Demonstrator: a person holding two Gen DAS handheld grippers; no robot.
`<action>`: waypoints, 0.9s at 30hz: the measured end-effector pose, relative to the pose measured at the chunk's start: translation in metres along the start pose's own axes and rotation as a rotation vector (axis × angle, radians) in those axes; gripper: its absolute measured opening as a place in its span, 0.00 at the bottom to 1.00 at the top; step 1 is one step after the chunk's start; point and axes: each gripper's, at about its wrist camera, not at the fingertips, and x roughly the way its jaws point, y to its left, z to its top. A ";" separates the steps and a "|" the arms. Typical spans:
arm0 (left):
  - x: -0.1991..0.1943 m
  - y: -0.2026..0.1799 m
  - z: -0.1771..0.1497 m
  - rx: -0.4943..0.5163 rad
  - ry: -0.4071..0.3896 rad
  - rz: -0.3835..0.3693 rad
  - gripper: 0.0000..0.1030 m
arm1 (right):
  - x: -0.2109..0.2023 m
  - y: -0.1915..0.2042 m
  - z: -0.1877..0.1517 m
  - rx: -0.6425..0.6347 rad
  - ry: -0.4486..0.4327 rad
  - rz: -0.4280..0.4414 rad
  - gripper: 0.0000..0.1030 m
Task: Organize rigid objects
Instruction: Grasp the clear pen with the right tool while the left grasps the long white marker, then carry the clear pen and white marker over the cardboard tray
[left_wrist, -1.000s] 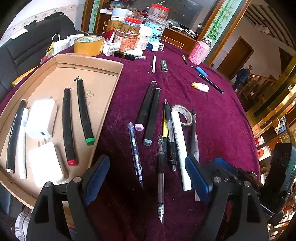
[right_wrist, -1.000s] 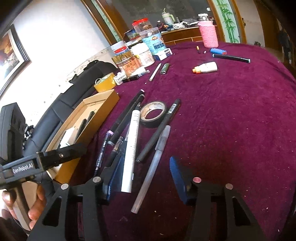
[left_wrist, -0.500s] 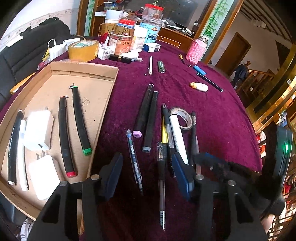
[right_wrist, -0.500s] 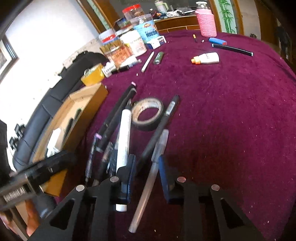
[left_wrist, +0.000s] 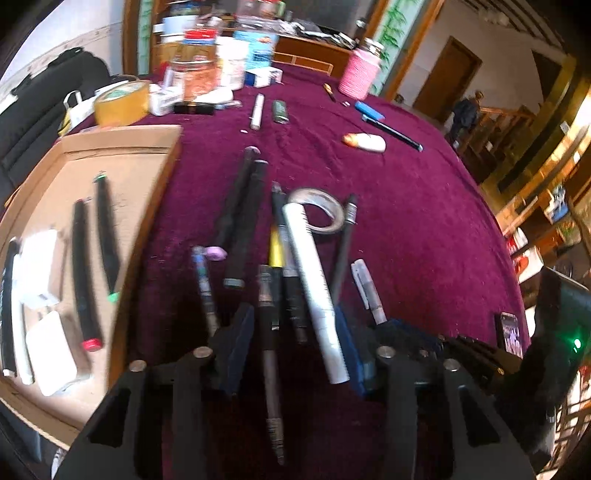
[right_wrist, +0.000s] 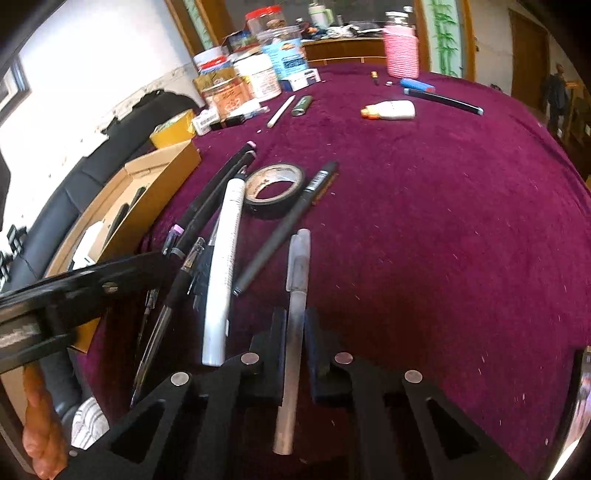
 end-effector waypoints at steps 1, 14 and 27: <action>0.002 -0.004 0.001 0.011 0.000 0.000 0.40 | -0.003 -0.003 -0.003 0.013 -0.012 0.002 0.09; 0.038 -0.025 0.017 0.046 0.041 0.079 0.14 | -0.006 -0.015 -0.010 0.072 -0.062 0.047 0.09; 0.051 -0.023 0.019 0.055 0.056 0.066 0.13 | -0.005 -0.011 -0.010 0.058 -0.067 0.028 0.09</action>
